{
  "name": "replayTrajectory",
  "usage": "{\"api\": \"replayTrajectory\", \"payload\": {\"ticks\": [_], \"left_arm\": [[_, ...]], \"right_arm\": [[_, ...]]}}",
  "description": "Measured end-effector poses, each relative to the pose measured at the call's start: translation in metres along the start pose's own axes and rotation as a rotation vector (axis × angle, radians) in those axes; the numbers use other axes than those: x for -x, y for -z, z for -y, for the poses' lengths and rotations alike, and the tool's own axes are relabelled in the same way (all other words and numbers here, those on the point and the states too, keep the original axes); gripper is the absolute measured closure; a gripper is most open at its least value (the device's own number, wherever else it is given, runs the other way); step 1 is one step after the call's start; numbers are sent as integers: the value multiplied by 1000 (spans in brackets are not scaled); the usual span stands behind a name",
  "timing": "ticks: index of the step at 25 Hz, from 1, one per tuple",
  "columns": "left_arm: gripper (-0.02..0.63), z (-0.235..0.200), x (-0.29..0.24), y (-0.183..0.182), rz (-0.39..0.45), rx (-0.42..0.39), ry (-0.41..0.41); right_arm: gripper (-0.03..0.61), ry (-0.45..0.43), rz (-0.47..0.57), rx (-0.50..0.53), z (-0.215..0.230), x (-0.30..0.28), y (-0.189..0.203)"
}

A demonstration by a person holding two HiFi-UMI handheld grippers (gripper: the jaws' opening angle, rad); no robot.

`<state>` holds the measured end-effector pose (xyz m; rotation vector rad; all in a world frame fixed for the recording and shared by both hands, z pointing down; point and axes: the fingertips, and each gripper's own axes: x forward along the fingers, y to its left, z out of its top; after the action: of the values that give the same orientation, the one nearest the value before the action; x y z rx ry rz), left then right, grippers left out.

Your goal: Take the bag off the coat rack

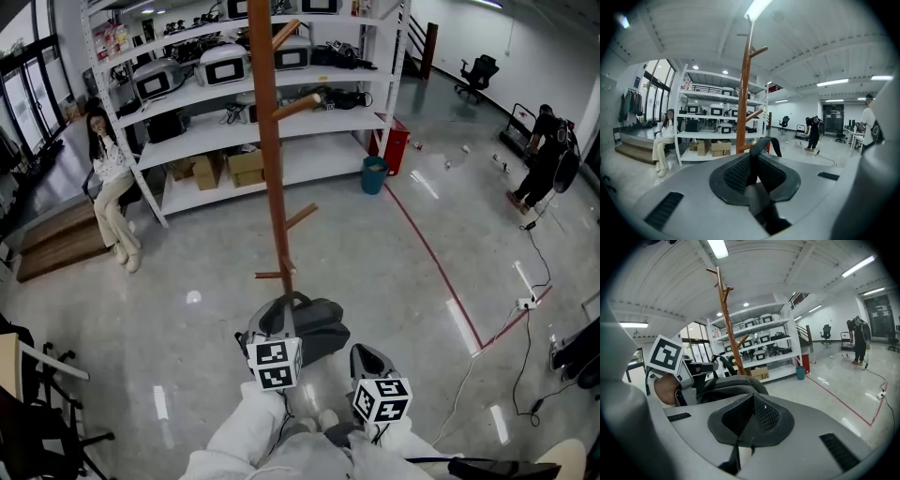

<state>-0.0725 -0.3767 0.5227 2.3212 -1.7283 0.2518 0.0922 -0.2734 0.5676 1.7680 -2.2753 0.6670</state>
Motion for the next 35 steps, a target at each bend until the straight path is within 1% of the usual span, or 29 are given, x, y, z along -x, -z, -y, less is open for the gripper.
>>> {"api": "replayTrajectory", "payload": {"ticks": [4, 14, 19, 26, 32, 35], "left_arm": [[572, 5, 18, 8, -3, 9, -2], [572, 23, 66, 44, -59, 54, 38], [574, 30, 83, 56, -66, 19, 52], [574, 44, 101, 62, -63, -25, 78], [574, 46, 116, 55, -41, -38, 61], [575, 46, 123, 54, -27, -63, 35]], "right_arm": [[566, -21, 5, 11, -10, 3, 2], [566, -55, 5, 35, -39, 9, 10], [566, -56, 2, 40, -43, 16, 17], [566, -54, 4, 37, -43, 21, 20], [566, -57, 34, 36, -37, 26, 16], [566, -67, 45, 33, -35, 34, 17]]}}
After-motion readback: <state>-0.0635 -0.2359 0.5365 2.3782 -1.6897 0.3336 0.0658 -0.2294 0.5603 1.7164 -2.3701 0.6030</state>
